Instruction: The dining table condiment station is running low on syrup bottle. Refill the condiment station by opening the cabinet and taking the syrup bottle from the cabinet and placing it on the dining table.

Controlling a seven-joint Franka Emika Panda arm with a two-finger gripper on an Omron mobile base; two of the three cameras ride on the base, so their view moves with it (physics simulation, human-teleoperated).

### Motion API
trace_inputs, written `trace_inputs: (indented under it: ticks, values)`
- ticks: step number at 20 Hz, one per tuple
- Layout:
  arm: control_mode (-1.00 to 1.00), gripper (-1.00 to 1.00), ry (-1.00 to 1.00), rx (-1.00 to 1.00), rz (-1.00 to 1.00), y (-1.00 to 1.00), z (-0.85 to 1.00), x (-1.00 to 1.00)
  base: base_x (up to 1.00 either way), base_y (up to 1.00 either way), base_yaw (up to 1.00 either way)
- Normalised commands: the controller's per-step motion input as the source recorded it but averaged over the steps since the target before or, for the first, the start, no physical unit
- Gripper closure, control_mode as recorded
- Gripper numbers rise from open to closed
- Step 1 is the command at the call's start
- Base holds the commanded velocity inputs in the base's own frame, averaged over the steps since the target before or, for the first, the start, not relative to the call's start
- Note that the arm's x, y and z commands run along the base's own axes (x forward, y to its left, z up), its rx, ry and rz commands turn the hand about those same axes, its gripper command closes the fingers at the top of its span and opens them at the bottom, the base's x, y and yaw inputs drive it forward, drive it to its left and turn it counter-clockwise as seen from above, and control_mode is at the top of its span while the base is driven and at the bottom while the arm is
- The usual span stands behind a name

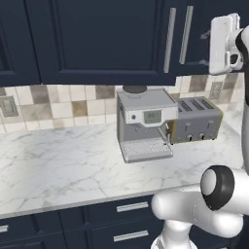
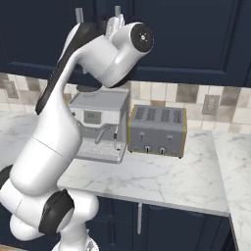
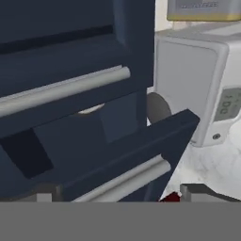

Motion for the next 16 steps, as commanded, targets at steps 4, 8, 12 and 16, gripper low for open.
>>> trace_inputs:
  ticks: [4,8,12,16]
  values:
    - [-1.00,-1.00,0.00,0.03,0.17,0.18,-0.27,0.27,0.00,0.00,0.00]
    - [-1.00,-1.00,-0.04,0.00,0.15,0.25,-0.19,0.30,0.00,0.00,0.00]
    - [-1.00,-1.00,-0.06,0.00,0.09,0.01,0.00,0.37,0.00,0.00,0.00]
    - [-1.00,-1.00,-0.03,0.00,0.04,0.03,0.00,0.49,0.00,0.00,0.00]
